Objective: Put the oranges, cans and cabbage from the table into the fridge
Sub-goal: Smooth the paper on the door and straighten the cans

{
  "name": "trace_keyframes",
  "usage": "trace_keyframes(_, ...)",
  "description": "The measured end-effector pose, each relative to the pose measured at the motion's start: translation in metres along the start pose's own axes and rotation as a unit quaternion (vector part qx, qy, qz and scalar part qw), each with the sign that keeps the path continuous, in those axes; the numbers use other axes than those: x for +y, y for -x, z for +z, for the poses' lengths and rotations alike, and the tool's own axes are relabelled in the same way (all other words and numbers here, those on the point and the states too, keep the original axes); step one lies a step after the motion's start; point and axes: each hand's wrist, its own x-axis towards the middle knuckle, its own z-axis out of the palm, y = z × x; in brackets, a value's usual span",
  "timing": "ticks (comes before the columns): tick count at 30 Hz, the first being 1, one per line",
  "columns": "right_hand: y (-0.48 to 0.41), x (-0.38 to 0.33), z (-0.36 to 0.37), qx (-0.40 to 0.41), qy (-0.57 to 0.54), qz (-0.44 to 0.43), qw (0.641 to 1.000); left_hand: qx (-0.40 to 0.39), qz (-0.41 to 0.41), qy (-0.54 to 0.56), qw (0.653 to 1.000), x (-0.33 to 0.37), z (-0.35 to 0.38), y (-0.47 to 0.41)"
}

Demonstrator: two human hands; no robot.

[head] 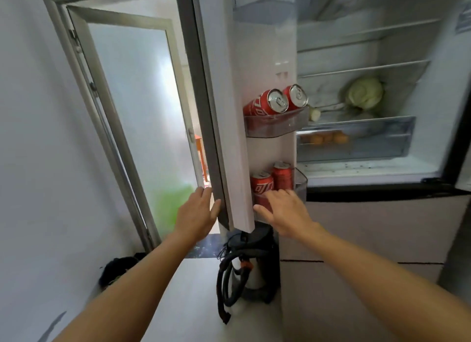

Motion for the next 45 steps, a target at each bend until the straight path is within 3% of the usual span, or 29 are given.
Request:
trace_keyframes(3,0.012,0.016,-0.007,0.010,-0.015,0.032,0.999,0.064,-0.029,0.133,0.989,0.006,0.003,-0.021)
trace_keyframes(6,0.031,0.045,-0.013,0.014,-0.029,0.062,0.998,0.055,-0.042,0.252,0.965,0.022,0.006,-0.041)
trace_keyframes(12,0.065,0.085,-0.038,0.041,-0.110,0.159,0.980,0.012,0.097,0.364,0.926,0.086,0.021,-0.036)
trace_keyframes(15,0.072,0.099,-0.050,0.086,-0.176,0.200,0.960,0.018,0.112,0.368,0.923,0.119,0.035,-0.034)
trace_keyframes(22,0.072,0.153,-0.069,0.151,-0.344,0.328,0.867,-0.002,0.190,0.314,0.930,0.188,0.060,-0.042)
trace_keyframes(29,0.052,0.221,-0.068,0.161,-0.398,0.338,0.838,0.010,0.254,0.177,0.951,0.229,0.088,-0.078)
trace_keyframes(32,0.040,0.238,-0.077,0.194,-0.358,0.301,0.862,0.081,0.266,0.159,0.947,0.241,0.089,-0.101)
trace_keyframes(36,0.019,0.255,-0.096,0.287,-0.174,0.173,0.926,0.203,0.212,0.106,0.950,0.262,0.093,-0.146)
trace_keyframes(40,-0.007,0.260,-0.084,0.331,-0.032,0.046,0.942,0.216,0.201,0.013,0.955,0.275,0.106,-0.183)
trace_keyframes(45,-0.039,0.290,-0.050,0.307,0.005,0.091,0.947,0.183,0.232,-0.068,0.953,0.280,0.140,-0.213)
